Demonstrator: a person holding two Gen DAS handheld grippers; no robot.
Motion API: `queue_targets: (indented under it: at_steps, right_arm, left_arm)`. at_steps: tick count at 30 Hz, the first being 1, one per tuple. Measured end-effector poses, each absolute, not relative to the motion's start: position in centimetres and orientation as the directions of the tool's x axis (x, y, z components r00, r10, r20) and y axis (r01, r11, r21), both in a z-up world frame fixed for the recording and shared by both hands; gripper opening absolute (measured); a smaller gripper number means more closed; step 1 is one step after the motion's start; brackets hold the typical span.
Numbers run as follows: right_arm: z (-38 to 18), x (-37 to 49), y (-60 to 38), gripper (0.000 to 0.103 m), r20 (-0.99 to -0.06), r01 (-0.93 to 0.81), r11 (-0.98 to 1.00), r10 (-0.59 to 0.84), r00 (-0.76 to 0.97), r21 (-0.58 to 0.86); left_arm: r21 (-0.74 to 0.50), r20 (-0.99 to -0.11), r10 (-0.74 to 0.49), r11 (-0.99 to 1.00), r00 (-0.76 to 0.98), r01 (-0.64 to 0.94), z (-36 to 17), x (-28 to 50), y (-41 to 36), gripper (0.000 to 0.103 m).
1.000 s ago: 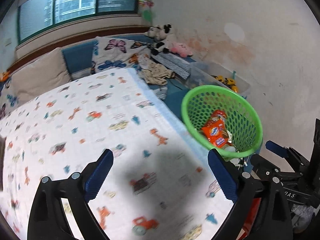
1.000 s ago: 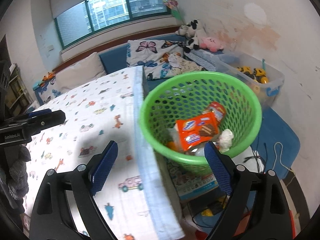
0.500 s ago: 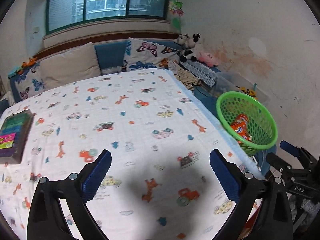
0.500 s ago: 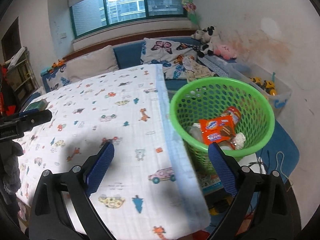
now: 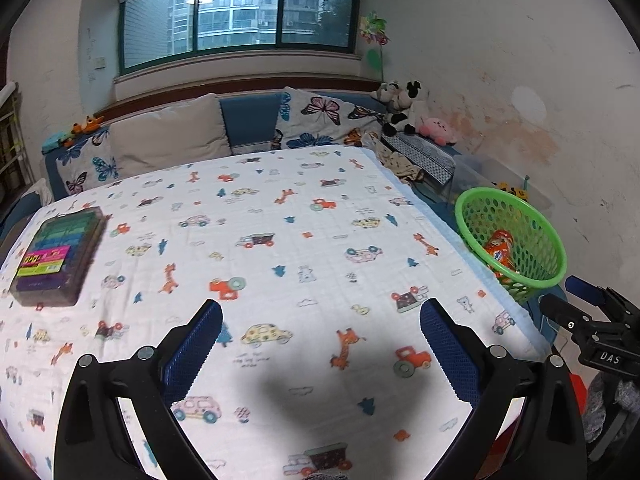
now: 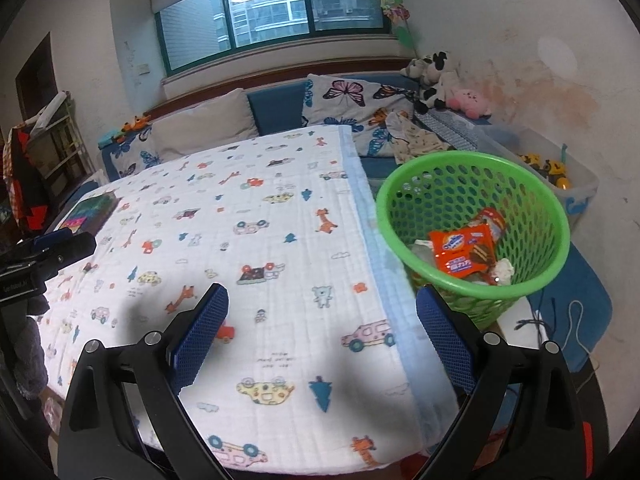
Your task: Collect trash
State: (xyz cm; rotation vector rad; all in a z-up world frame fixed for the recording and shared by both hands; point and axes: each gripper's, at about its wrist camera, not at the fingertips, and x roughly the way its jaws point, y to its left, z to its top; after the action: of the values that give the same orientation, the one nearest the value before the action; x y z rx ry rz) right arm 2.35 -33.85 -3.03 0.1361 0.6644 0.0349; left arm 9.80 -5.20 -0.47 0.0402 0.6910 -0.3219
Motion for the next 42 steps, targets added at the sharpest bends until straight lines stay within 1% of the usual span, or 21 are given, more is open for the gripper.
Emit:
queue_targets:
  at_steps: [18, 33, 42]
  right_arm:
    - [-2.3, 1.9, -30.8, 0.096, -0.604, -0.049, 0.992, 0.111, 0.789, 0.118]
    - [-1.5, 1.2, -30.7, 0.097, -0.583, -0.058, 0.99, 0.124, 0.803, 0.131]
    - [-1.3, 0.9, -30.8, 0.097, -0.575, -0.064, 0.988, 0.134, 0.807, 0.14]
  left_arm:
    - [-0.068, -0.617, -0.211, 0.974, 0.758, 0.216, -1.4, 7.4, -0.9, 0.096]
    - [-0.037, -0.605, -0.188, 0.977, 0.774, 0.209, -1.6, 6.0, -1.6, 0.096]
    - [-0.004, -0.568, -0.155, 0.983, 0.808, 0.185, -0.7, 5.1, -2.0, 0.096]
